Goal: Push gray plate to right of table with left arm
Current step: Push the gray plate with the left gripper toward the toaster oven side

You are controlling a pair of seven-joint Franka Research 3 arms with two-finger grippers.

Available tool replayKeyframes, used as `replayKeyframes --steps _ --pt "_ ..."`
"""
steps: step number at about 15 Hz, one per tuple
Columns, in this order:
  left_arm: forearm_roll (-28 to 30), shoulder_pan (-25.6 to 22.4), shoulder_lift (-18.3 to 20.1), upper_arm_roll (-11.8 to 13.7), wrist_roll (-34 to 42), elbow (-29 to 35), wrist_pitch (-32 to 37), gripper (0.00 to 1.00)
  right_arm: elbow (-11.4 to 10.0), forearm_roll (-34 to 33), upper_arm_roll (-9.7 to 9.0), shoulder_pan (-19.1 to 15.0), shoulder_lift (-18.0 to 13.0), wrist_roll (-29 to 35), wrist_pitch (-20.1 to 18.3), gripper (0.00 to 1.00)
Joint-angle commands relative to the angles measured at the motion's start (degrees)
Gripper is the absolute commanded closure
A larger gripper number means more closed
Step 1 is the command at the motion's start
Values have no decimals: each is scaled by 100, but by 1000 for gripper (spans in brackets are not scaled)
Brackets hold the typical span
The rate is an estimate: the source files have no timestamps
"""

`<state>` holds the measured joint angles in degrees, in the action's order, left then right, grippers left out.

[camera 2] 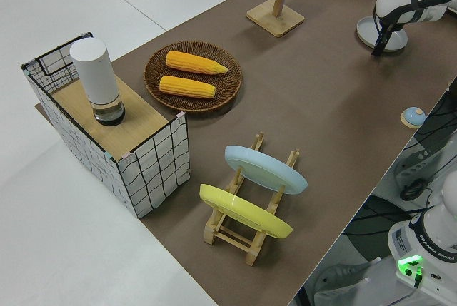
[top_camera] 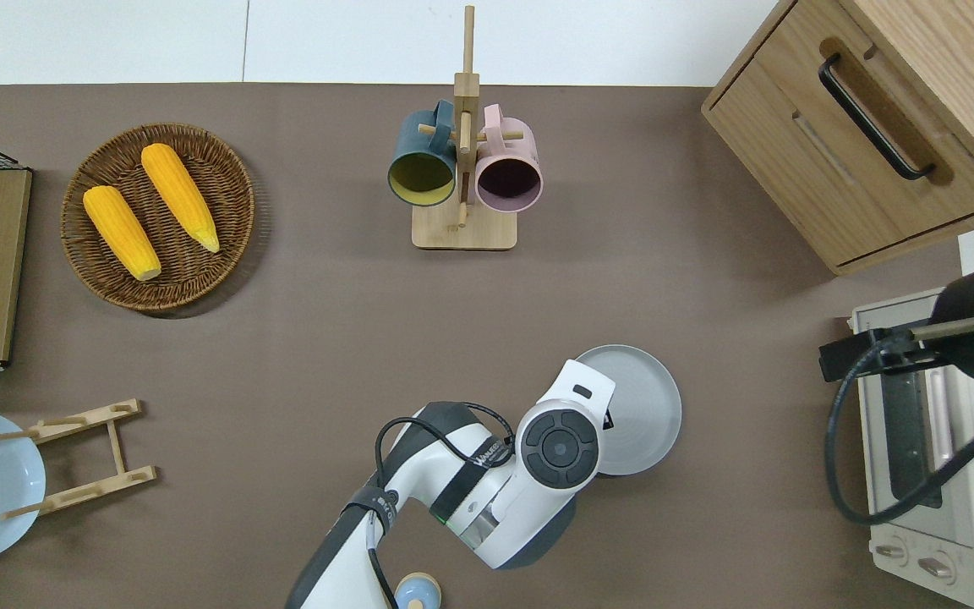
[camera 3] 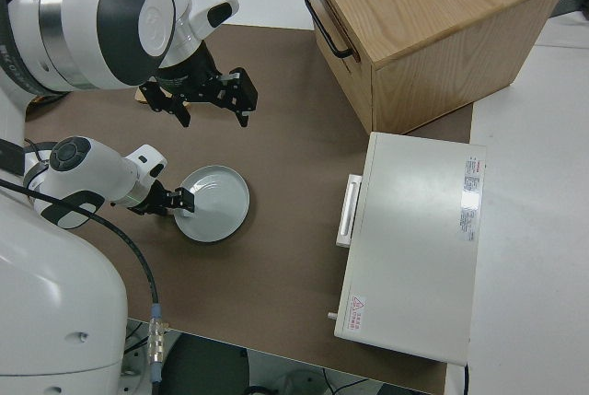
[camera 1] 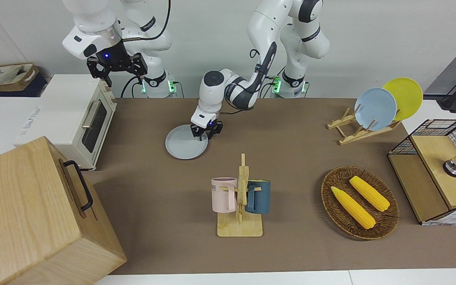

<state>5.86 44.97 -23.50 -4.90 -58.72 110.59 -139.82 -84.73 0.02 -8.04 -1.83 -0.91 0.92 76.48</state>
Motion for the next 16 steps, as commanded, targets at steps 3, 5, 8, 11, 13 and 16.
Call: replayKeyframes --steps 3,5,8,11,13,16 --pt "-59 74 82 112 -70 -99 340 7 53 25 -92 -107 -14 75 -89 17" --pt "-59 38 266 121 -8 -99 560 7 53 25 -92 -107 -14 75 -89 17" --pt "-50 12 617 200 62 -99 946 7 53 25 -92 -107 -14 75 -89 17" --pt "29 -216 978 209 500 -81 1420 7 53 25 -92 -107 -14 75 -89 17" --pt "47 -391 1171 209 686 -55 1641 7 53 25 -92 -107 -14 66 -89 17" --pt "256 -734 1444 209 1255 -20 2018 7 53 25 -92 -107 -14 66 -89 17"
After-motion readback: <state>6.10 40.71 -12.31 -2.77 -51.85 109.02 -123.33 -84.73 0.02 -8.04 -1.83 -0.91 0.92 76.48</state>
